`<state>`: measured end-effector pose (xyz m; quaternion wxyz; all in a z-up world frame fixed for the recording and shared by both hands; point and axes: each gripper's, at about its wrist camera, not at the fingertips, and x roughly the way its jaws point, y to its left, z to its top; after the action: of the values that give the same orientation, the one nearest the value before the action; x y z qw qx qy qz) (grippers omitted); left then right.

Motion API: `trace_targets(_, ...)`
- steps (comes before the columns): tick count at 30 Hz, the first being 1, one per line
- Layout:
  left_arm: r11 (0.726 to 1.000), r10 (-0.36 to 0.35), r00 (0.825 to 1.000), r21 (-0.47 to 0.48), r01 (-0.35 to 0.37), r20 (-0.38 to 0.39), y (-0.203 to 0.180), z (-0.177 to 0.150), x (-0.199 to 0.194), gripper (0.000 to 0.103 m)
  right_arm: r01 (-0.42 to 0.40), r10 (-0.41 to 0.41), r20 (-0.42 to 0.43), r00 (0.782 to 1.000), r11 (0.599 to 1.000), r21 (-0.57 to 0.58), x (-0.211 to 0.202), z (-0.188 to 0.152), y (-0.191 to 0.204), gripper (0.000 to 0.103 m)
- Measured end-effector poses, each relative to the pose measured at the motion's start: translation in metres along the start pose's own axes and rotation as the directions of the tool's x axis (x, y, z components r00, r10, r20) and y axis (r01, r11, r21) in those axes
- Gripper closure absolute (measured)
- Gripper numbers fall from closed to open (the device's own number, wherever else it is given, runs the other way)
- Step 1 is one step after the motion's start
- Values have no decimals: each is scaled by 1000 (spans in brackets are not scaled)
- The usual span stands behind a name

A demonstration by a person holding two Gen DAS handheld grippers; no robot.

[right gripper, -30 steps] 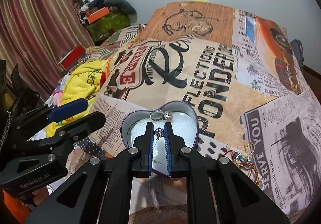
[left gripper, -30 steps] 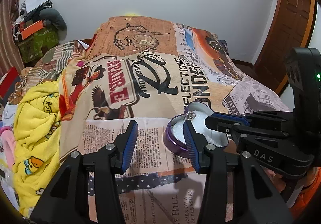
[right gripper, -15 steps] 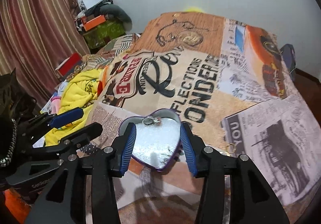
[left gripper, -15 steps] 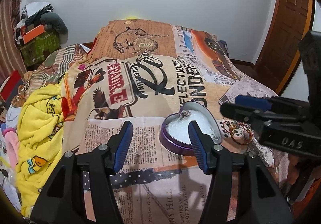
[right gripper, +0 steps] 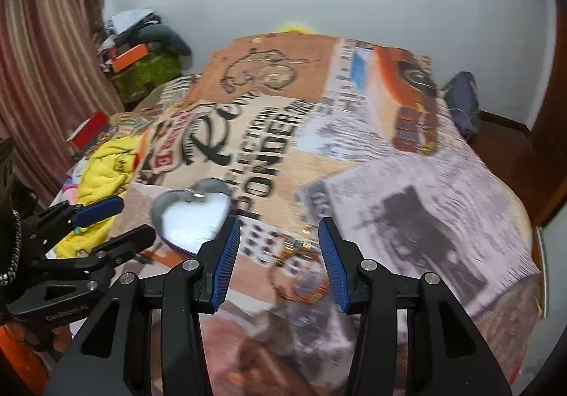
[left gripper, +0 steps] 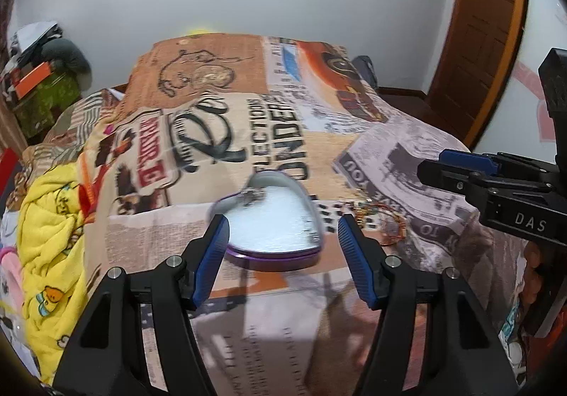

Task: Organize jewelry
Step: 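Lift both tools out of the tin and move them back to the jewelry pile, then grasp the red-and-gold string bracelet with the left tool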

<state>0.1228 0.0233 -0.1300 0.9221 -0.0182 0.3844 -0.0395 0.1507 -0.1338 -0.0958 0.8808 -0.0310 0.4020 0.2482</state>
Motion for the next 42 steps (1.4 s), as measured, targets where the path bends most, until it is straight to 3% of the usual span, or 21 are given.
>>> trace_targets(11, 992, -90, 994, 84, 95, -60, -52, 4, 31, 40, 91, -88, -35, 996, 992, 90, -10, -23, -58, 61)
trace_targets(19, 983, -167, 973, 46, 177, -161, -65, -2, 68, 40, 101, -92, -82, 992, 988, 119, -5, -39, -79, 61)
trace_targets(27, 976, -212, 954, 11, 220, -210, -66, -7, 86, 80, 69, -53, -111, 992, 988, 137, 8, -45, -83, 61)
trace_targets(37, 986, -168, 955, -21, 168, -246, -64, -7, 112, 88, 38, -22, -122, 992, 991, 128, 15, -47, -77, 61)
trace_targets(42, 989, -145, 958, -10, 147, -248, -66, -4, 121, 101, 42, -25, -121, 992, 989, 138, 14, -48, -80, 60)
